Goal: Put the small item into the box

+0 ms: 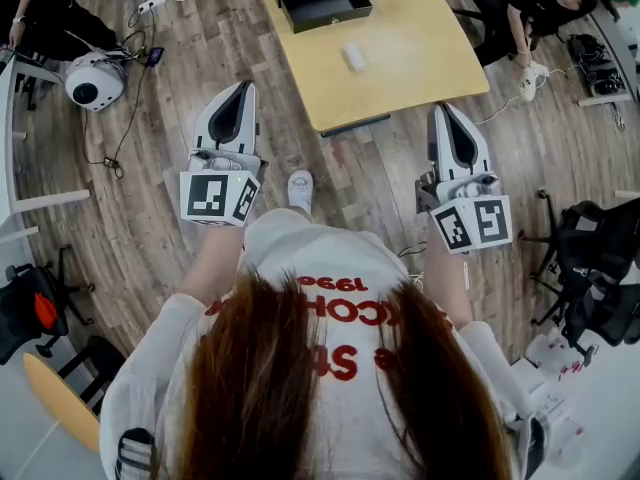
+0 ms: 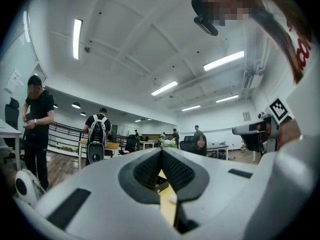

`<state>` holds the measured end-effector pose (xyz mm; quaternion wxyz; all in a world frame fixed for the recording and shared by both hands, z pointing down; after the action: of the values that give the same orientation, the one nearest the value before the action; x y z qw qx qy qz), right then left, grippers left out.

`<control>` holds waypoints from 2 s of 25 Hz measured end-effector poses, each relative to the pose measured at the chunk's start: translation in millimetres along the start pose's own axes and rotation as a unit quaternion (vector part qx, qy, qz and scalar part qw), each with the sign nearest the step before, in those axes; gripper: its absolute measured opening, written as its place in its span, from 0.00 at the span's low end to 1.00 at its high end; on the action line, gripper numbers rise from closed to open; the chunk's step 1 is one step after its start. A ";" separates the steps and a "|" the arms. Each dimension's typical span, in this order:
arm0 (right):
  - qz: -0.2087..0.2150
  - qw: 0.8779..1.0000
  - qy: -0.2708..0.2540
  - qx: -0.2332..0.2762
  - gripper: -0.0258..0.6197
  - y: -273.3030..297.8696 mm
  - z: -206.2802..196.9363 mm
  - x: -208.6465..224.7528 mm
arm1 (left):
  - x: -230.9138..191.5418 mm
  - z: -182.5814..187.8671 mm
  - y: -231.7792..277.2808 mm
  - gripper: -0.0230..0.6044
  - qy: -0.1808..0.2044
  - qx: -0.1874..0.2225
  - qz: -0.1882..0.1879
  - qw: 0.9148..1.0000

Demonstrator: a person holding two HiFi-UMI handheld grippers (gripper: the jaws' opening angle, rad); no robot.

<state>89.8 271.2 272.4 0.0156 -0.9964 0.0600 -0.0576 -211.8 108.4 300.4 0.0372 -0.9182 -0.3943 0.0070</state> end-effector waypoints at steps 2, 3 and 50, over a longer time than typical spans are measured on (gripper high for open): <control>-0.006 1.000 0.001 0.000 0.05 15.8 0.8 5.7 | -10.5 0.0 19.6 0.05 0.000 0.002 -0.008 1.000; -0.009 1.000 0.001 0.000 0.05 23.3 1.3 8.4 | -15.7 0.3 28.7 0.05 -0.001 0.004 -0.012 1.000; 0.148 0.988 0.029 -0.038 0.05 239.6 -10.3 197.2 | -32.0 -27.0 207.5 0.05 0.006 -0.014 0.134 0.991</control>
<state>254.9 9.2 295.8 -0.0154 -0.9744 0.2090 -0.0809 -82.6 -58.9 311.5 0.0259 -0.9632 -0.2676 0.0012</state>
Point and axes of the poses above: the fingertips, and each gripper's own axes: y forward along the fingers, x to its right, z out of its top, the point moved 10 cm from there along -y, backward along the fingers, and after that the axes turned 2 degrees about z, right-handed, at the moved point
